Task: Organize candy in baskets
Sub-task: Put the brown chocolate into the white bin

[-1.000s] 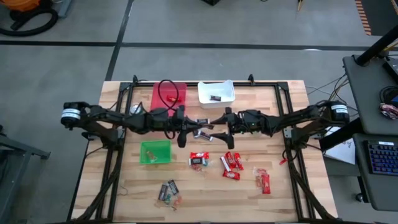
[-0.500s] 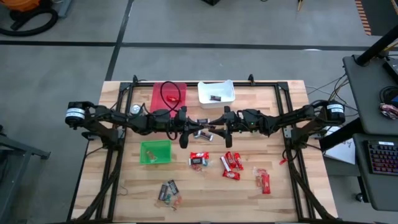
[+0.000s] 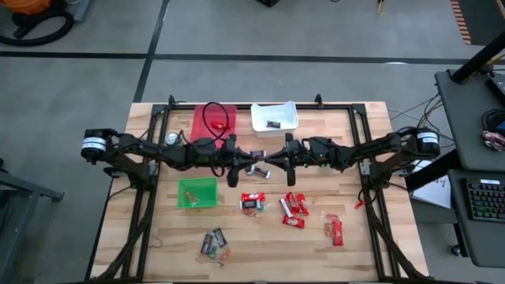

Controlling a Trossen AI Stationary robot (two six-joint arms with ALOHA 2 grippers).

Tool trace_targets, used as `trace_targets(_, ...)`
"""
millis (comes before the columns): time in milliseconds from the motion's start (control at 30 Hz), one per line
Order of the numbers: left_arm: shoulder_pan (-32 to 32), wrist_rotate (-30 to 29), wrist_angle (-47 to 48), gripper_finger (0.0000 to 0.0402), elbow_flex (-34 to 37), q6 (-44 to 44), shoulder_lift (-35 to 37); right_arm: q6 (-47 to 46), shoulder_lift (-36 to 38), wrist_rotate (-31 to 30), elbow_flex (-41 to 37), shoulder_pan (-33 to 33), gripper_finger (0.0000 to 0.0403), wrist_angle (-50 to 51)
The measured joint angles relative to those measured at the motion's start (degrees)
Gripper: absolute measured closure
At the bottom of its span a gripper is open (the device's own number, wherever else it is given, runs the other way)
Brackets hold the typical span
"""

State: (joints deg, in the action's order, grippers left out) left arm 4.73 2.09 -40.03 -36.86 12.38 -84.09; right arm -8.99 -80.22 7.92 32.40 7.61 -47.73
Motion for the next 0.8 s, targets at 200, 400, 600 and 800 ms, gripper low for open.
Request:
trace_targets(200,1.5,0.0,12.7,0.0324,0.0,-3.9,6.3,2.9,2.3,-0.8,6.0,3.5,0.0387,18.5)
trace_targets(400,5.7,-1.9,27.4,0.0303,0.0,-10.8,15.5,15.0,0.7,-15.1,20.6,9.8,0.0388,48.4)
trace_targets(600,13.2,-5.7,36.9,0.0309,0.0,-19.6,23.6,24.1,-4.8,-12.5,31.1,20.5,0.0389,60.2)
trace_targets(800,20.0,-5.7,39.7,0.0324,0.0,-25.0,26.5,27.0,-13.9,4.6,37.4,30.2,0.0389,63.1)
